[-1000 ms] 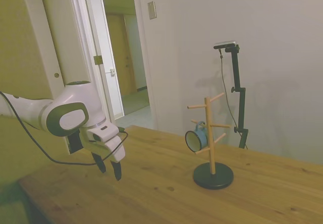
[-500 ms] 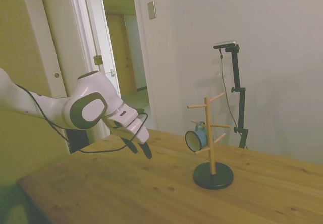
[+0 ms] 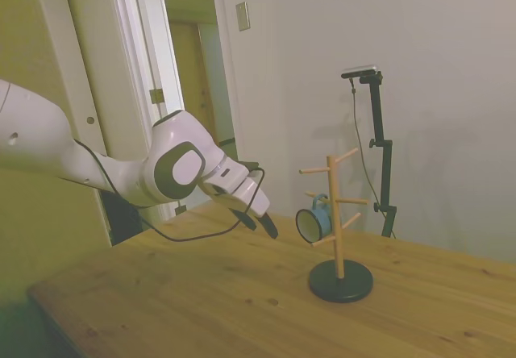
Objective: Unload the mug
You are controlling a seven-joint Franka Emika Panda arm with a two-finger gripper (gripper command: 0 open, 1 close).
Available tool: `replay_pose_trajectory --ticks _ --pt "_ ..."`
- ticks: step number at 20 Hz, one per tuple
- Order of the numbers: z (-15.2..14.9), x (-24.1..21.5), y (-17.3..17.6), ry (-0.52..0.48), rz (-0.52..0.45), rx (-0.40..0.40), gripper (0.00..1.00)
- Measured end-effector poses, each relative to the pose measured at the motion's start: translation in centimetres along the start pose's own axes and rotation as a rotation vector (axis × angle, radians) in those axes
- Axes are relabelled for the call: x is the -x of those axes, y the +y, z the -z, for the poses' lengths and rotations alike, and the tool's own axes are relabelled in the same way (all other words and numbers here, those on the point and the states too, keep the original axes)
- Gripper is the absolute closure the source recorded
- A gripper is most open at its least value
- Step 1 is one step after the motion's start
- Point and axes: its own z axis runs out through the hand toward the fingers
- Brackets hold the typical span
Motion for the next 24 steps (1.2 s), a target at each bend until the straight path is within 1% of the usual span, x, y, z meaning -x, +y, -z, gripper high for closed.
replay_pose_trajectory --ticks 5,11,19,24 --pt "-1.8 -1.4 -1.0 0.07 -0.048 -0.025 0.0" --pt "-3.2 -1.8 -2.0 0.143 -0.104 -0.073 0.0" --pt "-5.0 -1.0 -2.3 0.223 -0.138 -0.094 0.0" --pt "-5.3 -0.8 -2.5 0.319 -0.165 -0.134 0.0"
